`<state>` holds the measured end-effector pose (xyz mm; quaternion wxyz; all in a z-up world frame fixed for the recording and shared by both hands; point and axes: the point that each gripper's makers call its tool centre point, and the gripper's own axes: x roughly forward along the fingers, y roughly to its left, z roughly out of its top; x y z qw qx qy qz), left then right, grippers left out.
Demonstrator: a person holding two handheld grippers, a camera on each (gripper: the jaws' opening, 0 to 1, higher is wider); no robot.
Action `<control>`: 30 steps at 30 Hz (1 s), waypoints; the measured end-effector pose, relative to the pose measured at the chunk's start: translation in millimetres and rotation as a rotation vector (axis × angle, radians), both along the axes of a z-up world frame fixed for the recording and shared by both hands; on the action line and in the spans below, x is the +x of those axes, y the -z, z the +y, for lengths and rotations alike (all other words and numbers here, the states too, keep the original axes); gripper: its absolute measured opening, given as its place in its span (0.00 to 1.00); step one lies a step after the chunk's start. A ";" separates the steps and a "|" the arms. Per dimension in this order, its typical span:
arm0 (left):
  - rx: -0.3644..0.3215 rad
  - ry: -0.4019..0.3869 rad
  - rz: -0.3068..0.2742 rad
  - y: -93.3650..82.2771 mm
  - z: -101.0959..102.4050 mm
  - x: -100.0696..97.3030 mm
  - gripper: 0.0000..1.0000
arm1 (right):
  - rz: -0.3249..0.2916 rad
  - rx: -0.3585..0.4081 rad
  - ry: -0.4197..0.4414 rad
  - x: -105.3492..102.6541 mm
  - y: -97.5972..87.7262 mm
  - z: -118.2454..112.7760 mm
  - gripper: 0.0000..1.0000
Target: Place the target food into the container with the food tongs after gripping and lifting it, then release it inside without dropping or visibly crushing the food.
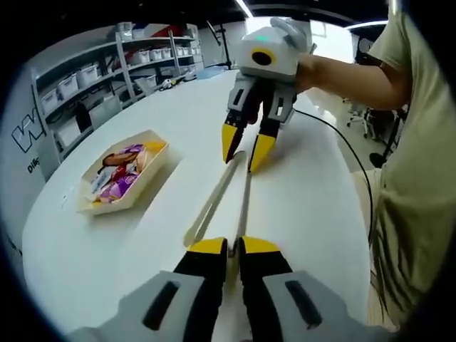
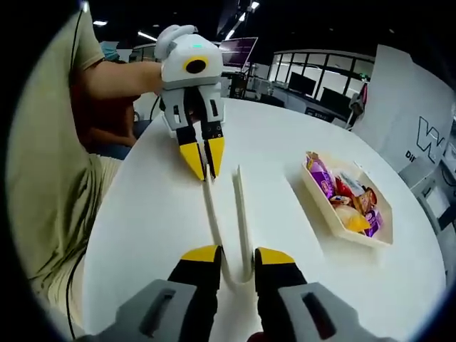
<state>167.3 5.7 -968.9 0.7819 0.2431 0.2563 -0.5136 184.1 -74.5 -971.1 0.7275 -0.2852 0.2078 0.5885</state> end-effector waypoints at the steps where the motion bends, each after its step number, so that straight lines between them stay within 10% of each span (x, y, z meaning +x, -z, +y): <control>1: -0.002 -0.002 0.000 -0.4 0.2 0.0 0.10 | 0.000 0.002 0.003 0.3 -0.6 -0.7 0.14; 30: -0.129 -0.156 -0.051 -17.9 17.3 -1.7 0.18 | 0.042 0.145 0.161 -3.6 -13.6 -6.2 0.27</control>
